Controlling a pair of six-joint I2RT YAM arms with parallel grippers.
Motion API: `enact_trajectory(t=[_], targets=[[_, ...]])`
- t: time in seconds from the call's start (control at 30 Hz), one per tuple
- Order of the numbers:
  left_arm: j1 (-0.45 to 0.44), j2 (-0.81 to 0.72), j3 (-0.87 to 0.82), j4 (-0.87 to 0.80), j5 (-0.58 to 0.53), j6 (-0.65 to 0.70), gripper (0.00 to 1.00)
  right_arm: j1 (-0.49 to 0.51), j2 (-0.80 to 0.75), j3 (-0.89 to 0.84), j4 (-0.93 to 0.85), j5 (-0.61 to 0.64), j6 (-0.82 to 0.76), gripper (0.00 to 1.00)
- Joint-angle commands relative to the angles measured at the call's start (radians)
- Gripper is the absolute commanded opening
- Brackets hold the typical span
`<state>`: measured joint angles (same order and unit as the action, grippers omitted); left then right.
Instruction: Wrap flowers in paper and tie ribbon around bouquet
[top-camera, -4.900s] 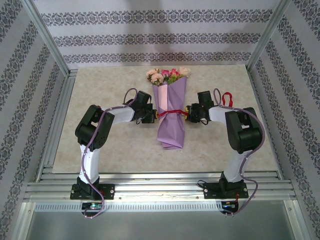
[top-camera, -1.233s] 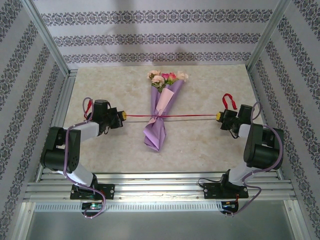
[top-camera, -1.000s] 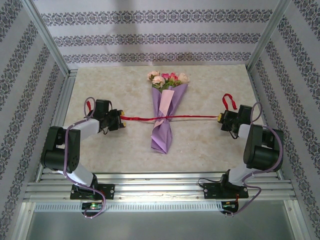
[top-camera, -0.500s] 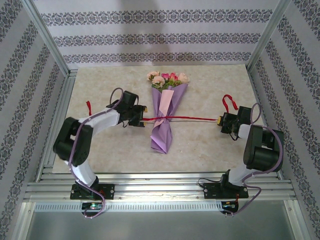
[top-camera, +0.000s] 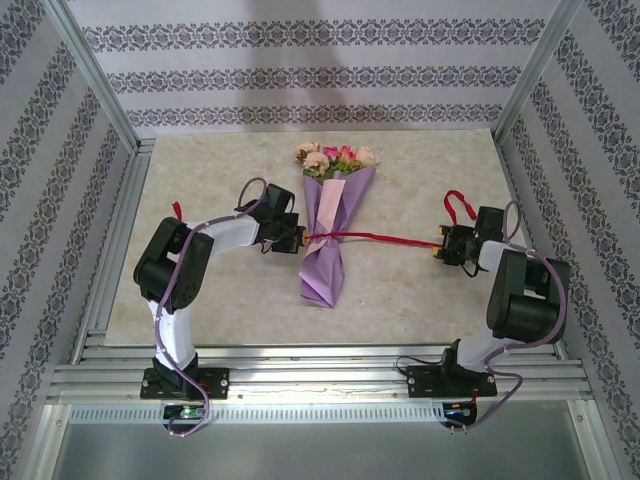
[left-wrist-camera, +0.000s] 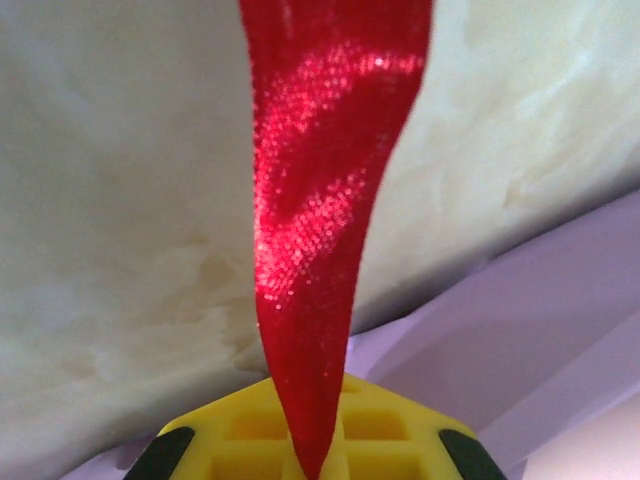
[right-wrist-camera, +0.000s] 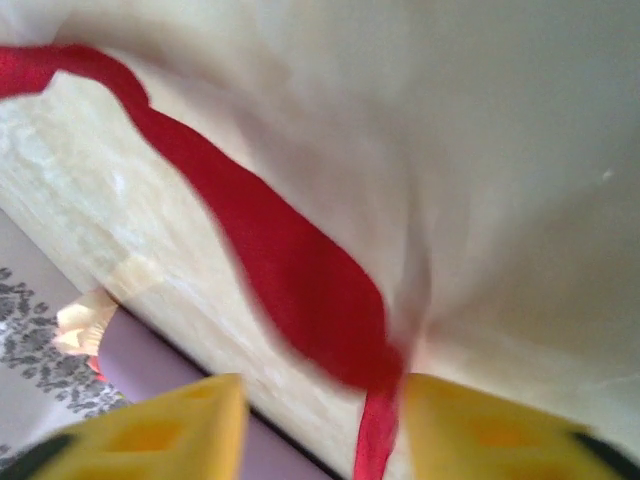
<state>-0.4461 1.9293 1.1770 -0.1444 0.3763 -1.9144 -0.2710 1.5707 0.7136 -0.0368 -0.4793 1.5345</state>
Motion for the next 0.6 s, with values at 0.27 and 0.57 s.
enact_trajectory(t=[0.27, 0.57], targets=[[-0.022, -0.024, -0.041, 0.103, -0.014, -0.004, 0.00, 0.483, -0.160, -0.002, -0.032, 0.194, 0.339, 0.70], [-0.022, -0.024, -0.047, 0.120, -0.008, -0.008, 0.00, 0.629, 0.121, 0.109, 0.202, 0.196, 0.475, 0.57]])
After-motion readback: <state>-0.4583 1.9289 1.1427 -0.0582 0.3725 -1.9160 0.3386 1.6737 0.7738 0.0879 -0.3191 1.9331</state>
